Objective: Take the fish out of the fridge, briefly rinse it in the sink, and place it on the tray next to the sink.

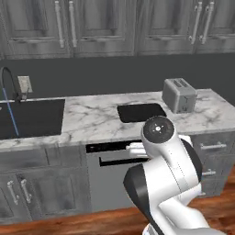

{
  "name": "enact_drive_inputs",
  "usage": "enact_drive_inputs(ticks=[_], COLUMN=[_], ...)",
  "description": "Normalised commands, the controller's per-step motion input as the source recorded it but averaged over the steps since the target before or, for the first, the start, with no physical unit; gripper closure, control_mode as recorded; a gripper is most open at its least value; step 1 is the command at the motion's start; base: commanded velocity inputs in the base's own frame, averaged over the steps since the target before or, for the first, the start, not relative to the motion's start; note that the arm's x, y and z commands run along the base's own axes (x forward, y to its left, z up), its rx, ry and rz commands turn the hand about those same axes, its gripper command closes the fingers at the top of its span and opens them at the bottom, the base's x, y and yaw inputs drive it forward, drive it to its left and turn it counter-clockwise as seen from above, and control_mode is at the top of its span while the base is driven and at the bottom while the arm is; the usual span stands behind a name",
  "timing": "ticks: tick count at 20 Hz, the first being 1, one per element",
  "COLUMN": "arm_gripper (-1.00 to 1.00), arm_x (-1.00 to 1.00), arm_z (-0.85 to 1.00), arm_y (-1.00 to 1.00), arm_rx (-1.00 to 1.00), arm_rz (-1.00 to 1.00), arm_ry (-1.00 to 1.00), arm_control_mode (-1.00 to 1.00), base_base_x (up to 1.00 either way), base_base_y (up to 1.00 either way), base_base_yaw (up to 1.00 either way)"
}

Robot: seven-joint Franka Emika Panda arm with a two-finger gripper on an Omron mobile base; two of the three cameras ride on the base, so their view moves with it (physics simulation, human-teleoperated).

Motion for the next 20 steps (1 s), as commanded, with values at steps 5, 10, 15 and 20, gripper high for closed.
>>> enact_drive_inputs(ticks=[5,10,15,20], arm_gripper=[1.0,1.0,1.0,1.0], arm_x=[0.0,0.0,0.0,0.0], arm_z=[0.0,0.0,0.0,0.0], arm_y=[0.0,0.0,0.0,0.0], arm_rx=[0.0,0.0,0.0,0.0], arm_rz=[0.0,0.0,0.0,0.0], arm_ry=[0.0,0.0,0.0,0.0], arm_control_mode=[1.0,1.0,1.0,1.0], base_base_x=[1.0,0.85,0.08,0.0], base_base_y=[-0.32,0.33,1.0,0.99], base_base_yaw=[0.15,0.13,-0.01,-0.1])
